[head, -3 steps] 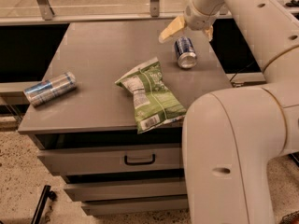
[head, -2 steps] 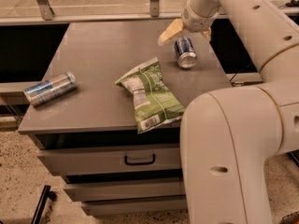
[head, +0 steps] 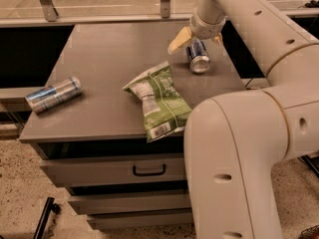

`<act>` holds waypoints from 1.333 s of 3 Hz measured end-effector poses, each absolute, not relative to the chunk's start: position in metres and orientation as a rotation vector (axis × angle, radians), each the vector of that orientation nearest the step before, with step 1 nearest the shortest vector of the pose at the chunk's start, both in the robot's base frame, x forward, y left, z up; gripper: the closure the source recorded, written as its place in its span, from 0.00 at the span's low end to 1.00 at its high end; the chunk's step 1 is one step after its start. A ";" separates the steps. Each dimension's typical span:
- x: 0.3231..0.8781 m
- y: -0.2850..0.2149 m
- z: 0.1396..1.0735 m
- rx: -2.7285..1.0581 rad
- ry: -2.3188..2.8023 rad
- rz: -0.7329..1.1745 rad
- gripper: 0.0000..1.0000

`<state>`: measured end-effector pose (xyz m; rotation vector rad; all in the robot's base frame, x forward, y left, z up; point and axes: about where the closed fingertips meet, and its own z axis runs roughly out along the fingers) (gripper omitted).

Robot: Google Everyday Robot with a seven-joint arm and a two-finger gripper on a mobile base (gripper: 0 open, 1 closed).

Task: Place pepsi can upright

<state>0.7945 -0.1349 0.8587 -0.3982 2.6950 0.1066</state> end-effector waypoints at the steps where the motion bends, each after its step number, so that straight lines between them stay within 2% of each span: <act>1: 0.795 -0.133 0.857 -0.397 2.721 0.060 0.00; 4: 0.781 -0.130 0.859 -0.407 2.816 0.008 0.00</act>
Offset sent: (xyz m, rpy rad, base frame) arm -0.0041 0.0000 0.0188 -0.0989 0.1016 -0.0235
